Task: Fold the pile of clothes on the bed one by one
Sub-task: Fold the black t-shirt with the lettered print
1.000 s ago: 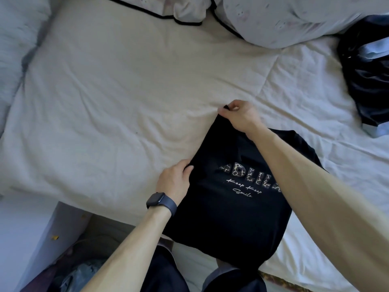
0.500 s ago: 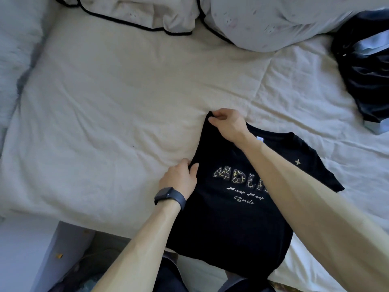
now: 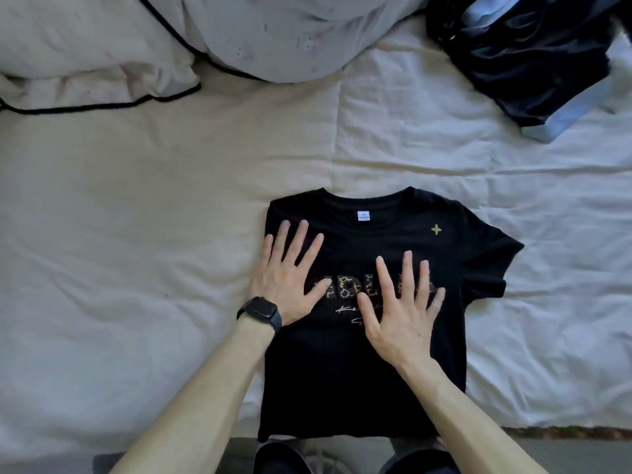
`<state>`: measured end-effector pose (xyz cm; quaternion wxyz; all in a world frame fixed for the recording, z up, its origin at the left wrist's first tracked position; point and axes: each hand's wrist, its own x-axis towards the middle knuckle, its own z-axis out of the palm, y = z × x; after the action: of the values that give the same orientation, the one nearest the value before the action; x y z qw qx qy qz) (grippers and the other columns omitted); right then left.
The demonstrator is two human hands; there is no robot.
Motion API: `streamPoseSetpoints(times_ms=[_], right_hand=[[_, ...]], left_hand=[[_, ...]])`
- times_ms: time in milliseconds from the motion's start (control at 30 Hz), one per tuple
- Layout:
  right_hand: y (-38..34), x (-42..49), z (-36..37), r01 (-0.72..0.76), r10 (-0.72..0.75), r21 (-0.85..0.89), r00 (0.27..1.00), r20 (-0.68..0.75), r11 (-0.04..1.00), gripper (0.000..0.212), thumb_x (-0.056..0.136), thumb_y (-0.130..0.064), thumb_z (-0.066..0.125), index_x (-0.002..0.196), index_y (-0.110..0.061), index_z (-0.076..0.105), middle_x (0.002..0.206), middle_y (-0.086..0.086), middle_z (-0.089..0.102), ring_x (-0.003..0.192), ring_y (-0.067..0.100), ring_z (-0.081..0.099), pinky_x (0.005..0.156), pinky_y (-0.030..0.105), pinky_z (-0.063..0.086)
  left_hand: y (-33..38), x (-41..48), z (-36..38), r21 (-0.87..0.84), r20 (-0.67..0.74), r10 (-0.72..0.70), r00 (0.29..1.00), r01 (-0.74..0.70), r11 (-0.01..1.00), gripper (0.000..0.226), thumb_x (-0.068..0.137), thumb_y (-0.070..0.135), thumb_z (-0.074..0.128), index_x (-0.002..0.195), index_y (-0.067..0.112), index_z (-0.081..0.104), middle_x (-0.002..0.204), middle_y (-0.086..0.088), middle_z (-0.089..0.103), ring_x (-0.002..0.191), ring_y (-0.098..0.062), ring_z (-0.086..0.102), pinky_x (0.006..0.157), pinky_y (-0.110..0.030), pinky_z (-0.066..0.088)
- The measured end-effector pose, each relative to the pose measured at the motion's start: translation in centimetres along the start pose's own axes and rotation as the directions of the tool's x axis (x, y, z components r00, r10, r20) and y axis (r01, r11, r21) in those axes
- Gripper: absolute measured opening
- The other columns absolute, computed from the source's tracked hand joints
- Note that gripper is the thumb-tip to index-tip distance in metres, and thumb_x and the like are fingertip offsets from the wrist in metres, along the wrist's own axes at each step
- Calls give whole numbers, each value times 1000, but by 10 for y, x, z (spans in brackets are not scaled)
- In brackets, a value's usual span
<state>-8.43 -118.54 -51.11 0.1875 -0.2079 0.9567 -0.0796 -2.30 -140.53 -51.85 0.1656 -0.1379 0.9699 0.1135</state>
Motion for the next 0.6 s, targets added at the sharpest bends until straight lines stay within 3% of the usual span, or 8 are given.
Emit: streamPoseSetpoints(times_ms=[100, 233, 267, 333, 367, 433, 500, 600], right_hand=[[17, 1, 16, 28, -26, -18, 994, 105, 999, 72, 98, -71, 25, 159, -45, -1, 169, -2, -19, 155, 27, -20, 118, 69, -1], [21, 4, 9, 31, -42, 71, 987, 156, 997, 73, 98, -71, 27, 159, -47, -6, 167, -5, -23, 153, 23, -26, 119, 61, -12], [24, 2, 4, 30, -48, 139, 990, 130, 990, 73, 98, -69, 33, 160, -45, 2, 169, -5, -16, 155, 21, -20, 121, 57, -10], [34, -5, -12, -49, 60, 377, 998, -17, 925, 70, 96, -60, 49, 157, -32, 30, 168, -1, 17, 155, 17, 9, 125, 44, 6], [43, -9, -21, -119, 197, 495, 975, -107, 861, 66, 94, -54, 57, 151, -24, 42, 160, 0, 33, 149, 16, 26, 123, 37, 18], [66, -15, -37, -289, 514, 682, 845, -149, 672, 58, 91, -43, 68, 139, -16, 50, 143, 1, 48, 133, 16, 42, 116, 27, 30], [95, -15, -52, -466, 717, 784, 696, 38, 411, 63, 89, -41, 73, 139, -15, 47, 137, 0, 48, 123, 14, 46, 112, 29, 36], [132, -10, -63, -568, 721, 820, 598, 350, 73, 68, 83, -50, 75, 137, -20, 48, 128, -8, 62, 113, 11, 60, 102, 34, 47]], left_hand=[[-4, 9, 17, 54, 102, -86, 991, 81, 995, 84, 87, 81, 16, 155, 43, -13, 164, 5, -23, 151, -28, -22, 118, -54, -14], [3, 10, 14, 95, 119, -133, 984, 123, 988, 84, 87, 81, 22, 155, 45, -12, 165, 7, -22, 151, -25, -22, 117, -58, -13], [7, 8, 9, 90, 119, -141, 983, 131, 987, 85, 88, 79, 28, 157, 44, -7, 166, 6, -19, 152, -24, -22, 118, -59, -13], [22, 10, -6, 45, 92, -137, 986, 134, 990, 84, 89, 67, 47, 159, 38, 9, 168, 0, -9, 153, -23, -15, 119, -59, -9], [34, 14, -16, 19, 71, -115, 991, 114, 993, 83, 88, 59, 55, 158, 36, 17, 168, -2, -3, 154, -23, -10, 120, -59, -5], [69, 32, -31, -9, 15, -33, 999, 33, 999, 78, 86, 48, 63, 155, 31, 30, 167, -5, 7, 154, -25, 1, 121, -58, 2], [115, 62, -45, -28, -11, 73, 997, -73, 997, 73, 87, 45, 63, 152, 26, 36, 165, -7, 16, 152, -26, 10, 122, -54, 7], [191, 122, -54, 2, 69, 235, 970, -236, 972, 69, 93, 44, 58, 154, 25, 32, 161, -3, 28, 149, -26, 22, 122, -49, 17]])
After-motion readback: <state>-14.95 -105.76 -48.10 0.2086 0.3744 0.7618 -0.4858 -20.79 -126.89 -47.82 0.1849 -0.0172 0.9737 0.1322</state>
